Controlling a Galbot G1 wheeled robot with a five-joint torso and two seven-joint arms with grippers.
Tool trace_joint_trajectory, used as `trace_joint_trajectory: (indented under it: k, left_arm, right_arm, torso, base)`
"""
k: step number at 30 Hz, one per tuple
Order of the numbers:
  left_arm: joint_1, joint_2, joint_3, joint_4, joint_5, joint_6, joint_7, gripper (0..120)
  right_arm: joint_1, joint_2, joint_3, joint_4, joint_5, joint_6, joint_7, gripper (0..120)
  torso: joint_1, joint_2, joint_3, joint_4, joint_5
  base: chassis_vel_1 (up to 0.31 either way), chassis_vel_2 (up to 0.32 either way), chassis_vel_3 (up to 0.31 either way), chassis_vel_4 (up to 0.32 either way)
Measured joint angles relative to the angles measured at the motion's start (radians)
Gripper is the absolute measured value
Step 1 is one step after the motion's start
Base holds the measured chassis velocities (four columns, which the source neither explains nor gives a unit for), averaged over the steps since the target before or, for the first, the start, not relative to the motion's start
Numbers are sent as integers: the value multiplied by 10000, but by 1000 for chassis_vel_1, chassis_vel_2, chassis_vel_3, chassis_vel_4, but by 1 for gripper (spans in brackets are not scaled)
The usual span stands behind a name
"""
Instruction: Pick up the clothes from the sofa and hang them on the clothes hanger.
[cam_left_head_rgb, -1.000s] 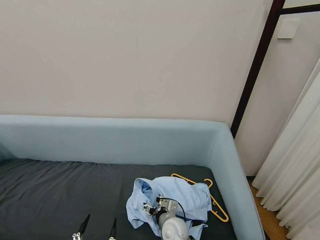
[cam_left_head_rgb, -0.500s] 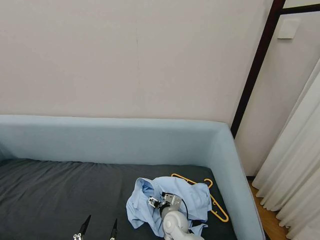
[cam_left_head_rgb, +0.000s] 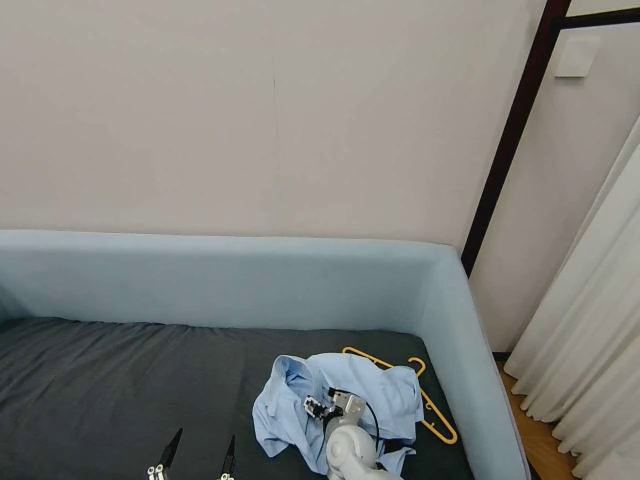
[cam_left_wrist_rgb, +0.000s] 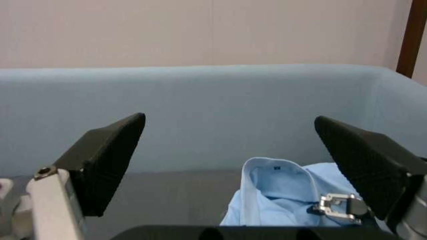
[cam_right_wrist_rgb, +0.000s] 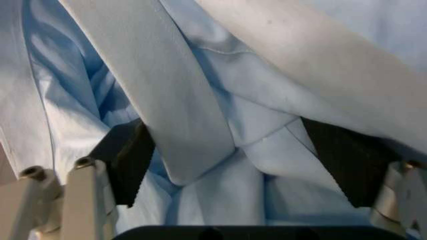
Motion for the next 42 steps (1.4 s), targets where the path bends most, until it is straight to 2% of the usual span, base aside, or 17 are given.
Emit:
trace_joint_trajectory:
  k: [4, 6, 11, 12, 15, 17, 19, 21, 26, 33, 35, 39, 40, 42]
  left_arm:
    - [-112, 46, 46, 91, -34, 41, 0, 100]
    - [-123, 52, 56, 112, -35, 43, 2, 100]
    - [-157, 80, 68, 191, -57, 38, 2, 100]
    - [-157, 80, 68, 191, -57, 38, 2, 100]
    - [-193, 84, 97, 215, -59, 36, 3, 100]
    - [-211, 86, 106, 225, -60, 37, 3, 100]
    - [-224, 87, 113, 233, -62, 36, 3, 100]
    - [-256, 91, 134, 255, -62, 41, 2, 100]
    - [-538, 239, 383, 507, -62, 207, 3, 100]
    - [-858, 456, 575, 637, -177, 435, 3, 100]
    - [-863, 480, 575, 638, -189, 444, 3, 100]
    - [-894, 544, 542, 694, -205, 444, 0, 100]
    - [-894, 544, 542, 694, -205, 444, 0, 100]
    - [-923, 546, 539, 753, -205, 421, -3, 100]
  right_arm:
    - [-123, -396, -317, 397, -194, -135, -95, 59]
    - [-121, -542, -418, 546, -277, -148, -103, 56]
    - [266, -1586, -771, 1110, -172, -403, -9, 34]
    - [266, -1586, -771, 1110, -172, -403, -9, 34]
    - [495, -2046, -922, 1154, -91, -439, -6, 22]
    - [585, -2256, -1025, 1226, -117, -443, -28, 19]
    - [752, -2638, -1212, 1327, -385, -444, -159, 7]
    - [906, -3017, -1351, 1452, -690, -432, -327, 0]
    - [836, -3295, -1353, 1624, -735, -502, -388, 0]
    - [342, -2971, -1071, 1568, -729, -586, -290, 0]
    - [278, -2938, -1057, 1580, -703, -627, -279, 4]
    - [-157, -2777, -1045, 1866, -808, -768, -230, 22]
    - [-157, -2777, -1045, 1866, -808, -768, -230, 22]
    - [-402, -2695, -1049, 2145, -776, -829, -107, 30]
  torso:
    - [0, 0, 0, 2, 1]
    - [0, 0, 0, 1, 0]
    - [0, 0, 0, 1, -1]
    - [0, 0, 0, 1, -1]
    - [0, 0, 0, 1, 2]
    - [0, 0, 1, 2, 3]
    - [0, 0, 0, 2, 2]
    - [1, 0, 1, 1, 0]
    - [0, 0, 0, 1, 1]
    - [0, 0, 0, 2, 0]
    - [0, 0, 0, 2, 0]
    - [0, 0, 1, 2, -1]
    - [0, 0, 1, 2, -1]
    - [0, 0, 0, 2, 0]
  base:
    - [0, 0, 0, 0]
    - [0, 0, 0, 0]
    - [0, 0, 0, 0]
    - [0, 0, 0, 0]
    - [0, 0, 0, 0]
    - [0, 0, 0, 0]
    - [0, 0, 0, 0]
    - [0, 0, 0, 0]
    - [0, 0, 0, 0]
    - [0, 0, 0, 0]
    - [0, 0, 0, 0]
    - [0, 0, 0, 0]
    - [0, 0, 0, 0]
    - [0, 0, 0, 0]
